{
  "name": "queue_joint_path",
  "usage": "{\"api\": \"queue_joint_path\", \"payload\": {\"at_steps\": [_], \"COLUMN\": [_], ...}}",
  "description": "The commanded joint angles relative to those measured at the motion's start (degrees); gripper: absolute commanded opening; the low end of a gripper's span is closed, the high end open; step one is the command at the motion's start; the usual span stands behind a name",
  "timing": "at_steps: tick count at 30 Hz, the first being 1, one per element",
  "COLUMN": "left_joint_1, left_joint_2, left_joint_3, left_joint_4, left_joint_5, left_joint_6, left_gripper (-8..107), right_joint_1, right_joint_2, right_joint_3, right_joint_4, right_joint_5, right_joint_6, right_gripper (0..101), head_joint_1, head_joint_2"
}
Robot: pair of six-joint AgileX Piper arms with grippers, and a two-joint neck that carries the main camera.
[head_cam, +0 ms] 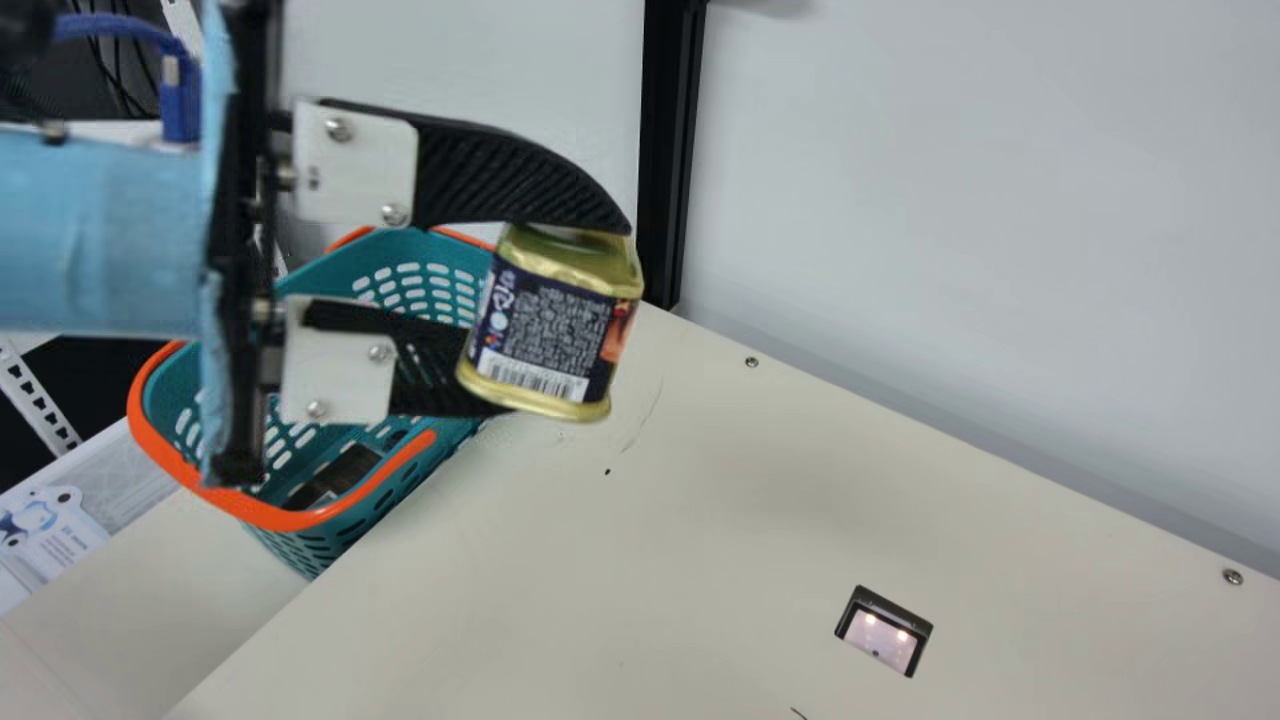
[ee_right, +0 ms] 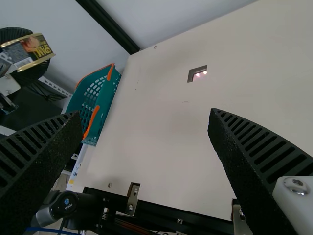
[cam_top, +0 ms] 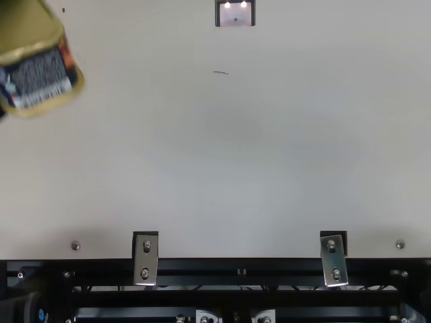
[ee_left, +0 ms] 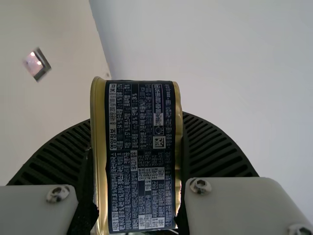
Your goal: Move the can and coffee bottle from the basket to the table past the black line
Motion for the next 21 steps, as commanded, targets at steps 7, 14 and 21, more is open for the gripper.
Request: {"api": "queue_joint_path", "payload": {"at_steps": [7, 14, 21], "left_joint_1": [-9.4, -15.1, -18.2], "left_joint_2": [4.3, 6.2, 6.4], "left_joint_3": [1.4, 4.6, 7.3], "left_joint_4": [18.7, 27.5, 29.9], "left_joint_5": [-21.2, -33.8, -38.0], "left_joint_6": [9.5, 13.4, 15.2], "left_gripper": [10, 10, 10], "right_joint_1": [0.0, 0.0, 0.0], "right_joint_2": [0.0, 0.0, 0.0], "right_joint_3": [0.0, 0.0, 0.0], "right_joint_4": [0.0, 0.0, 0.0], "right_joint_5": [0.0, 0.0, 0.0], "right_joint_6": [0.0, 0.0, 0.0], "right_gripper": [101, 101, 101], "head_joint_1": [0.3, 4.1, 6.6], "head_joint_2": [-1.8, -13.2, -25.2]}}
